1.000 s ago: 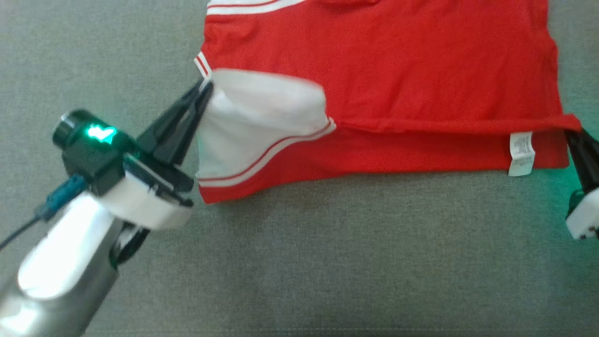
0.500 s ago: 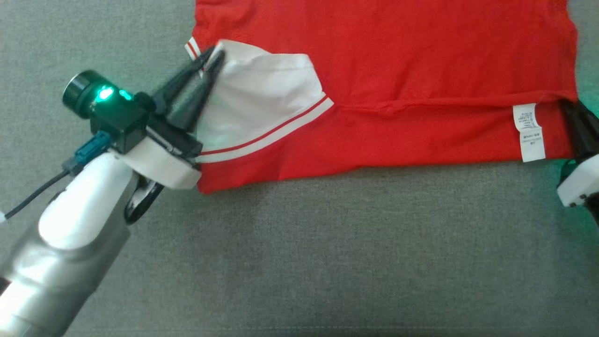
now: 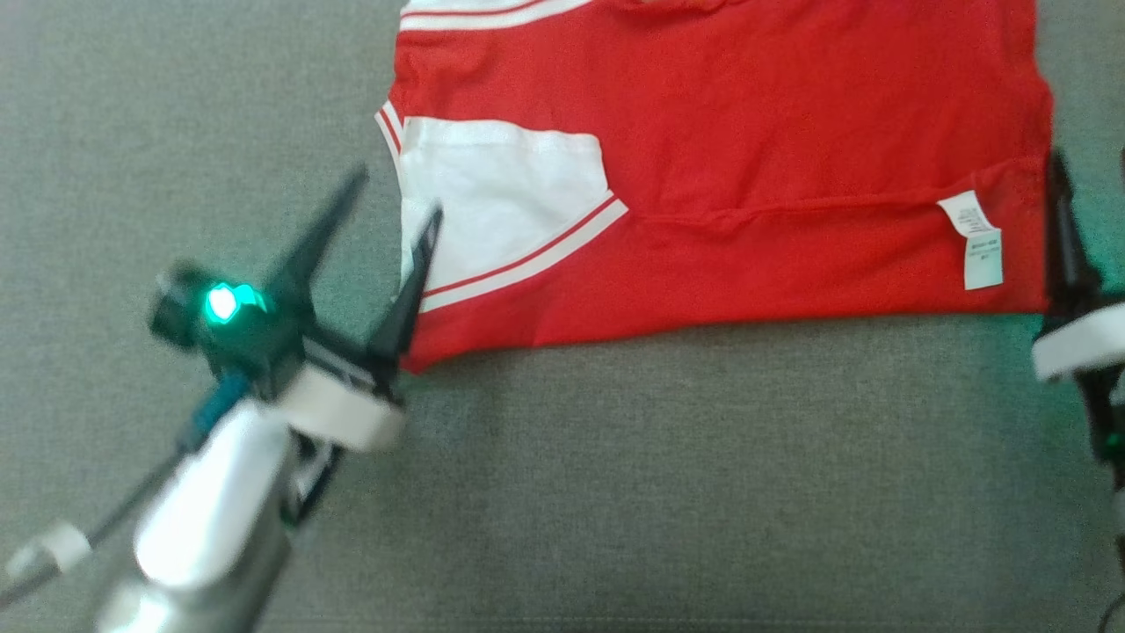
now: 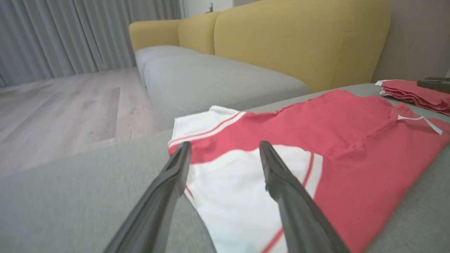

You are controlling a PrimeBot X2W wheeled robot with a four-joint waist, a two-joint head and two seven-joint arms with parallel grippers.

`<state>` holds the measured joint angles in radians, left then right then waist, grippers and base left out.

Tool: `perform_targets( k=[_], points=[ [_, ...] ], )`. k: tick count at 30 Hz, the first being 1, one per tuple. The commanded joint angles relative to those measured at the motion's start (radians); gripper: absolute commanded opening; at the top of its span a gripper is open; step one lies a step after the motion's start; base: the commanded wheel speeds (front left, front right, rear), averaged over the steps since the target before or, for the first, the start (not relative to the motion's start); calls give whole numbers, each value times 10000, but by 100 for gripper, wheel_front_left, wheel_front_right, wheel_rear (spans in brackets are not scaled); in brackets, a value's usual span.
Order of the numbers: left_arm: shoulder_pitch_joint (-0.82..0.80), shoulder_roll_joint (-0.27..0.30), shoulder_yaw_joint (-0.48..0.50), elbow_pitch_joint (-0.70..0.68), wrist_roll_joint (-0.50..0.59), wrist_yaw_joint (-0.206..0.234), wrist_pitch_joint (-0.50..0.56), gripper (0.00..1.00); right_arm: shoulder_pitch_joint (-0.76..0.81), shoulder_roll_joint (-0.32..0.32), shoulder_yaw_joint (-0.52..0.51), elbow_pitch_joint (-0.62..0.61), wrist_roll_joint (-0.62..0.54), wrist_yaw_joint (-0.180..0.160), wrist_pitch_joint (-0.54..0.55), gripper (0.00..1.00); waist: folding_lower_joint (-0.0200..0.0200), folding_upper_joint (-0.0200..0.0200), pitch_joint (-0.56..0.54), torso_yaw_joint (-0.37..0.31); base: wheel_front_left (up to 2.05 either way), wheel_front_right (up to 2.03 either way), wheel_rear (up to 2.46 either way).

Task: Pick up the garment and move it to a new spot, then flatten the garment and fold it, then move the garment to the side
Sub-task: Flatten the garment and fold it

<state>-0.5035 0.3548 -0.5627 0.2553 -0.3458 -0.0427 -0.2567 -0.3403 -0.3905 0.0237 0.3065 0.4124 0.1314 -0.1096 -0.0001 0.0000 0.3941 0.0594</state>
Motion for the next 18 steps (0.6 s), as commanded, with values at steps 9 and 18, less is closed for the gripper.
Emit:
perform_targets(
  k=[9, 18],
  points=[
    [1784, -605, 781, 902, -1230, 548, 365, 100, 1021, 244, 490, 415, 181, -7, -710, 100, 1, 0, -614, -165, 0, 0, 0],
    [2167, -715, 727, 1347, -1858, 570, 1463, 100, 922, 243, 777, 926, 388, -7, -900, 100, 1, 0, -678, -312, 0, 0, 0]
  ],
)
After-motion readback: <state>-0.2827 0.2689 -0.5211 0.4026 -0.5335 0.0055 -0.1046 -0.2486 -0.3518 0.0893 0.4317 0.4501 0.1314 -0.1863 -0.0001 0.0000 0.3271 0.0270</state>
